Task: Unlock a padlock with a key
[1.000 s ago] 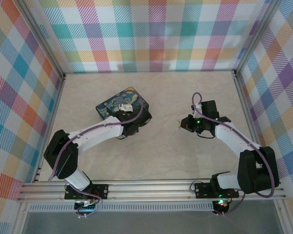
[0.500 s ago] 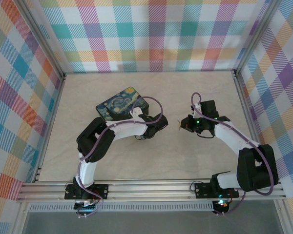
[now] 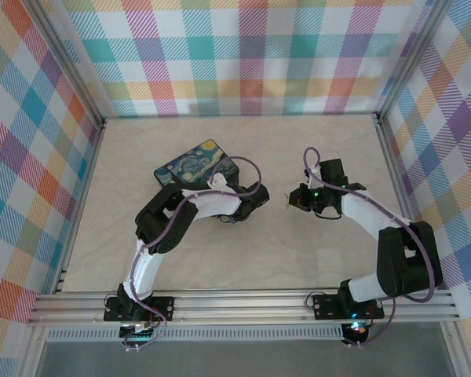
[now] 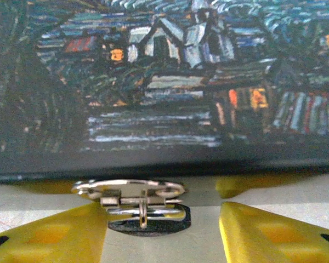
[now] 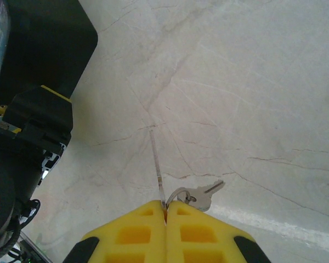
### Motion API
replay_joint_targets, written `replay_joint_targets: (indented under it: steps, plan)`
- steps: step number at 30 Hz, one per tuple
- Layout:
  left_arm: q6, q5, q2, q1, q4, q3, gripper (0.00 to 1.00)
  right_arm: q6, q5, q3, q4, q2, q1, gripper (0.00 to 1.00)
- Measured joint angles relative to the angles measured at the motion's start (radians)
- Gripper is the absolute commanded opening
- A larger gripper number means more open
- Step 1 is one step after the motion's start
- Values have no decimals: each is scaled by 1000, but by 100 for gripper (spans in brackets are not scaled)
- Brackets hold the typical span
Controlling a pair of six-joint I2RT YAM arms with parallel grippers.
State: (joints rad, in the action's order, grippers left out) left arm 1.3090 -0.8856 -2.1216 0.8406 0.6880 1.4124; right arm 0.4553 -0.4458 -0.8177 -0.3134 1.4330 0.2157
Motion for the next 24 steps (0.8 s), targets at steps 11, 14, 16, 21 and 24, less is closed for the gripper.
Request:
replay_joint_targets:
  steps: [11, 14, 16, 21, 24]
  plan:
    - [9, -8, -30, -13, -52, -9, 39, -4, 0, -11, 3, 14, 0, 1]
    - [8, -15, -30, -15, -62, -15, 36, -6, 0, -15, 3, 14, 0, 1]
    - [8, -18, -30, -16, -64, -16, 34, -8, 0, -17, 4, 14, 0, 1]
    - [2, -25, -30, -20, -67, -18, 25, -8, 0, -18, 5, 14, 0, 1]
    - [-4, -30, -30, -20, -67, -22, 21, -8, -1, -18, 5, 14, 0, 1]
